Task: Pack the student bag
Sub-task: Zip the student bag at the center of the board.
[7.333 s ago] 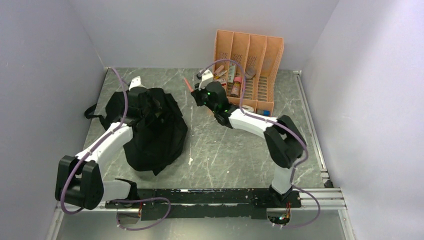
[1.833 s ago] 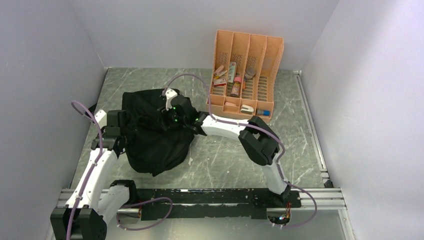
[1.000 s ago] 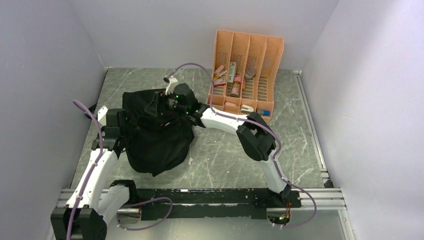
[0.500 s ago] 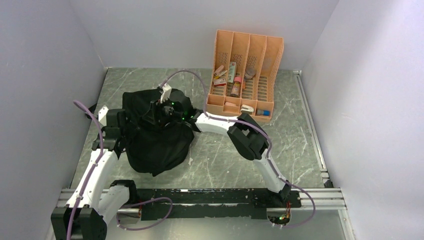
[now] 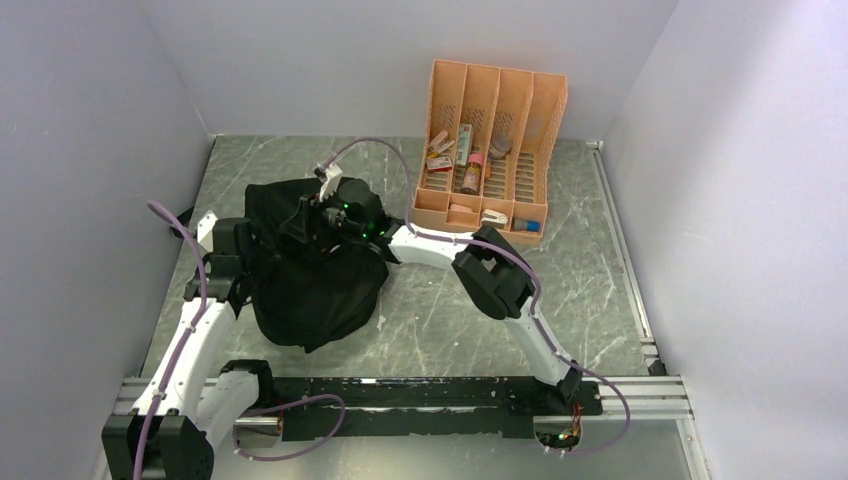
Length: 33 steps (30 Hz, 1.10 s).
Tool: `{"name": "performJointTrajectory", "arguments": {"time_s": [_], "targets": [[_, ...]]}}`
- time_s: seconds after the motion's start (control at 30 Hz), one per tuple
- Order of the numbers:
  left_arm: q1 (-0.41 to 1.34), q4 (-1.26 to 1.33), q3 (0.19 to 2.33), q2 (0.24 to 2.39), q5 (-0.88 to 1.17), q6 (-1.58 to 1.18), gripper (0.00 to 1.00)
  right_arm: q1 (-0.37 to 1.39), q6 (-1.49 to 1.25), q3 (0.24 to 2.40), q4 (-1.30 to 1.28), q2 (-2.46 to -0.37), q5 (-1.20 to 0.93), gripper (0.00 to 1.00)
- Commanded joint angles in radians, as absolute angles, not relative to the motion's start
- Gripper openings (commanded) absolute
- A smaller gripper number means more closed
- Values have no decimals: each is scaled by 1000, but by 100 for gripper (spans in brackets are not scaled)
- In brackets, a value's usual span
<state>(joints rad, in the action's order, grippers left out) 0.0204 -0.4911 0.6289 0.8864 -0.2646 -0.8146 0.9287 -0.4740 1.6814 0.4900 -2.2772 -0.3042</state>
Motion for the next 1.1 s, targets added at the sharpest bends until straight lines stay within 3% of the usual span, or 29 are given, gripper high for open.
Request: {"name": "performJointTrajectory", "arguments": {"time_s": [0.0,0.43,0.77,0.87,1.07], "targets": [[23,-459,617,879,-235,-802,51,929,-494,1697,554,-2303,-306,59],[25,-457,618,884,-239,-802,51,928,-505,1736,511,-2339,-284,50],[25,-454,621,893,-245,-802,51,927,-525,1737,528,-2344,-281,16],[26,-457,624,894,-250,-800,51,923,-533,1730,532,-2342,-278,0],[26,-488,661,899,-273,-792,59,915,-563,1694,560,-2316,-265,0]]}}
